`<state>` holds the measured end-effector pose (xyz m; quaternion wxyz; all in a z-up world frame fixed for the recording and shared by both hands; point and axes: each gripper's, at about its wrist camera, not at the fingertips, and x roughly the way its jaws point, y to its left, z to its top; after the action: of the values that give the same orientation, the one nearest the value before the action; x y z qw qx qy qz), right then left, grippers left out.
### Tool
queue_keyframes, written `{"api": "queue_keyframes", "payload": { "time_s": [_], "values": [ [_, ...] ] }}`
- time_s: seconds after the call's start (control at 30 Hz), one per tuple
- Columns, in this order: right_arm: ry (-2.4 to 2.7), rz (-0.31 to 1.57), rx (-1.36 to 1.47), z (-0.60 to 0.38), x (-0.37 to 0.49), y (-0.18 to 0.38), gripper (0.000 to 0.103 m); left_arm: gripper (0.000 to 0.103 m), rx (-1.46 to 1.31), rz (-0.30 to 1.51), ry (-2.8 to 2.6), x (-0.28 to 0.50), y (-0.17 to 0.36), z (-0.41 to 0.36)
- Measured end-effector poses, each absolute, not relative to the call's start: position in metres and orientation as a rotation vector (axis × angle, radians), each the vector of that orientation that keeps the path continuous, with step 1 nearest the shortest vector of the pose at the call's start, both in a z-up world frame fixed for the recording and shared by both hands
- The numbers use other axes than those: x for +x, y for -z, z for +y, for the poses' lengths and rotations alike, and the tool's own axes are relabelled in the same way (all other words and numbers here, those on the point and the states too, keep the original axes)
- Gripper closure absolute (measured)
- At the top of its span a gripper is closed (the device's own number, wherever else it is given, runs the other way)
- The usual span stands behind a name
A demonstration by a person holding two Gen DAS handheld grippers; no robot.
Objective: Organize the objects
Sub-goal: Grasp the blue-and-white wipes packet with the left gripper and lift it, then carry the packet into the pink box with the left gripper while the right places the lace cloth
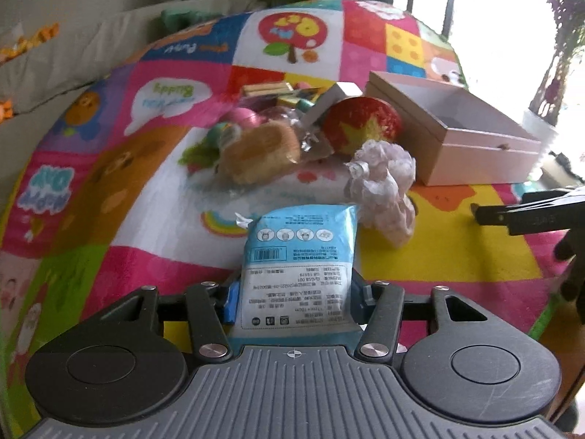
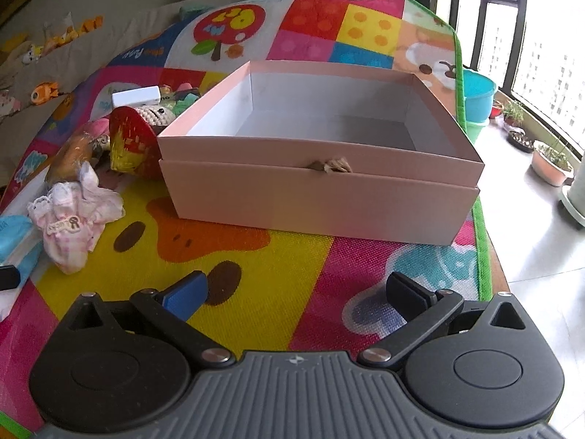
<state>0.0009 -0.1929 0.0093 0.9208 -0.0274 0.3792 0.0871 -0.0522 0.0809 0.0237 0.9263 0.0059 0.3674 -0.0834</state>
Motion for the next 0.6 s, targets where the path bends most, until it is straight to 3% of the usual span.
{"api": "queue_keyframes", "payload": {
  "time_s": [0.27,0.53,0.57,0.6],
  "values": [
    [-0.244,0.761,-0.056,-0.183,-0.008,-0.013,0.0,0.046,-0.108,0.676,0.184,-0.068,-0.033,0.117],
    [-0.539,0.507,-0.216,-0.089,-0.041,-0.035,0.0,0.045,-0.159,0.63,0.161,-0.067,-0.048,0.146],
    [-0.551,0.507,-0.224,-0.078,-0.037,-0.034,0.002,0.045,-0.16,0.629,0.164,-0.067,-0.048,0.147],
    [-0.559,0.519,-0.222,-0.071,-0.031,-0.034,0.01,0.045,-0.16,0.632,0.168,-0.067,-0.048,0.147]
  ]
}}
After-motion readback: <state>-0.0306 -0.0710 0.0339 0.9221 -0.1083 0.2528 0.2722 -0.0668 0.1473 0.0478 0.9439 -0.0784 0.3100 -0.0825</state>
